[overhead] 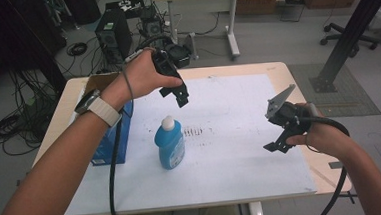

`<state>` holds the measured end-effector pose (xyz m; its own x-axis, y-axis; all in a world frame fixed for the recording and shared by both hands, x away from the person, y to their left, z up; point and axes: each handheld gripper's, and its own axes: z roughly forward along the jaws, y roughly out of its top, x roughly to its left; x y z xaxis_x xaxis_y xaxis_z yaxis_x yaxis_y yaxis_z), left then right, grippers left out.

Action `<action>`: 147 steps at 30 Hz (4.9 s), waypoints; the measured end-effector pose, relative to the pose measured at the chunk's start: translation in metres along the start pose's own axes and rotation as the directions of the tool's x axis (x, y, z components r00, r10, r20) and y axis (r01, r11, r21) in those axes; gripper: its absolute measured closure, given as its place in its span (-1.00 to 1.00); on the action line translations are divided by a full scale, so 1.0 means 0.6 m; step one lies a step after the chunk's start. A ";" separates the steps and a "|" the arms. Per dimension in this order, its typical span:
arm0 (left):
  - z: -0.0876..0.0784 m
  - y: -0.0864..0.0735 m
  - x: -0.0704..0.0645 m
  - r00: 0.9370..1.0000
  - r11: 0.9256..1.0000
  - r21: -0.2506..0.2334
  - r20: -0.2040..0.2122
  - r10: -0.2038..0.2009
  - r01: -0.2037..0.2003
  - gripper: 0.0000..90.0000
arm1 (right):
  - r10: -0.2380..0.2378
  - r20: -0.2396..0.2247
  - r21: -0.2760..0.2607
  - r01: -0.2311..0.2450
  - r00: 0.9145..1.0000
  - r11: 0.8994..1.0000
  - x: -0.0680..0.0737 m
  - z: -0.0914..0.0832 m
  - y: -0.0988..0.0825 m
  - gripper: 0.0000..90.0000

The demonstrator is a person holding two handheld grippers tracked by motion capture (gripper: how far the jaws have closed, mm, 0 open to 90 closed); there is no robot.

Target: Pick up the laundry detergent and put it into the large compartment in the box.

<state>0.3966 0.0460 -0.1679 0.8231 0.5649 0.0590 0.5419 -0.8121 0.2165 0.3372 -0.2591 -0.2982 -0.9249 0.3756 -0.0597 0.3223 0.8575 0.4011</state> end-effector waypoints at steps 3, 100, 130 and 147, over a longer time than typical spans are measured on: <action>-0.005 -0.004 -0.006 0.999 0.999 -0.016 -0.009 -0.039 0.039 -0.77 | -0.002 0.000 0.003 0.002 1.000 1.000 0.001 0.001 -0.001 -0.81; 0.127 -0.080 -0.034 0.934 0.935 0.014 -0.040 -0.354 0.355 -0.79 | -0.024 -0.020 -0.008 0.024 1.000 1.000 0.002 0.025 0.001 -0.81; 0.166 -0.088 -0.042 0.936 0.935 0.041 -0.033 -0.352 0.353 -0.75 | -0.026 -0.025 -0.007 0.025 0.999 1.000 0.005 0.030 0.000 -0.81; 0.177 -0.090 -0.040 0.933 0.932 0.051 -0.039 -0.358 0.360 -0.56 | -0.021 -0.026 -0.010 0.021 0.999 1.000 0.005 0.030 -0.004 -0.81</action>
<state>0.3656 0.0609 -0.2847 0.5673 0.8234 0.0156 0.8094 -0.5610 0.1737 0.3375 -0.2539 -0.3159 -0.9364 0.3481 -0.0439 0.3010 0.8613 0.4094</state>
